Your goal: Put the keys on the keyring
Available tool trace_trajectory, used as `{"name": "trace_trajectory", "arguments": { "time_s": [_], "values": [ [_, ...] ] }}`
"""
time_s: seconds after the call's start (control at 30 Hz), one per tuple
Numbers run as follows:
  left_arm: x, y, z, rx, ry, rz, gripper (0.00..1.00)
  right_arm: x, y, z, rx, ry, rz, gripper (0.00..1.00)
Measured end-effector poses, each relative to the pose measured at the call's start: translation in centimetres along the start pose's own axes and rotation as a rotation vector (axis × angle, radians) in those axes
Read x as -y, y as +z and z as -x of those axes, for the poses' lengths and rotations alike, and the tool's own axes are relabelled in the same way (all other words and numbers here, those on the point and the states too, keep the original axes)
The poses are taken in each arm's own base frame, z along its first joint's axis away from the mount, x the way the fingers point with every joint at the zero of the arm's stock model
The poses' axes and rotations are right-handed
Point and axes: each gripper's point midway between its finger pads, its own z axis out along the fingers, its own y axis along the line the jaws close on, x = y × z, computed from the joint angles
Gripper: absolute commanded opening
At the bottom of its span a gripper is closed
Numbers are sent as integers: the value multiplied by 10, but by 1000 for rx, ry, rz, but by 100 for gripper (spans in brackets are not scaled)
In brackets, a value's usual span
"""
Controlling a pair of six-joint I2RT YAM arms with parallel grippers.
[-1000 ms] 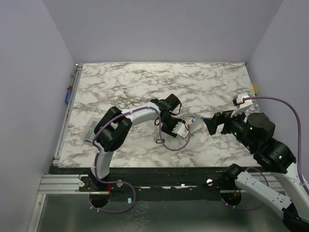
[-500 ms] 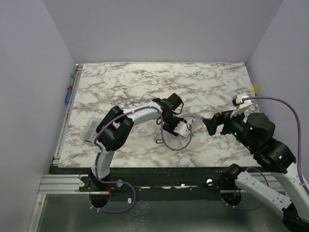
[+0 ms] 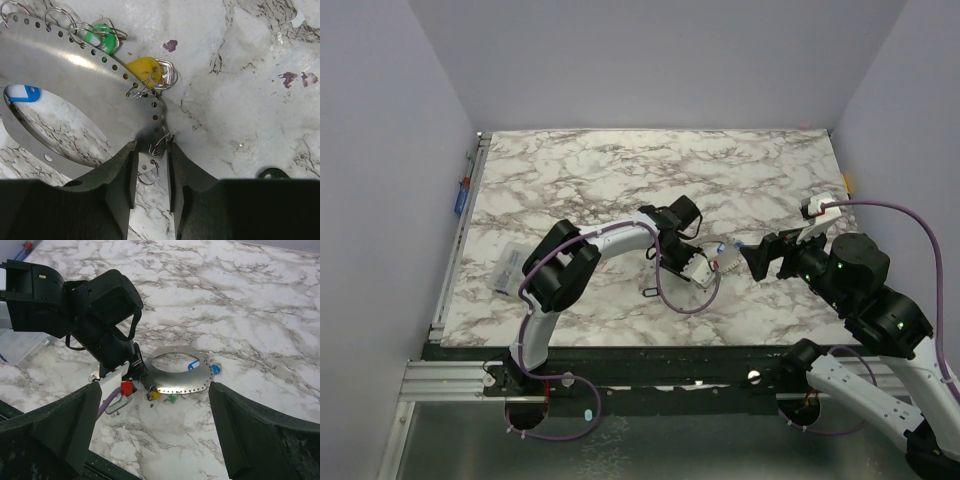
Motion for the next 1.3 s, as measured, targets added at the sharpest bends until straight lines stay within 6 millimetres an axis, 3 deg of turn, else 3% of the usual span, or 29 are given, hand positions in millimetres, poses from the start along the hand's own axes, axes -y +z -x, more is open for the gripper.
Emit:
{"name": "trace_trajectory", "arguments": {
  "time_s": [0.27,0.47,1.1,1.3],
  "values": [
    [-1,0,-1,-5,10,3,21,0,0,-1,-5,-1,-1,100],
    [-2,0,-1,-6,17,3,0,0,0,-2,-7,-2,-1,100],
    [3,-7,2,-6,-39,13,0,1,-2,-1,-1,-1,-1,100],
    [3,-14,15,37,-89,24,0,1,-3,-1,2,-9,-2,100]
  ]
}}
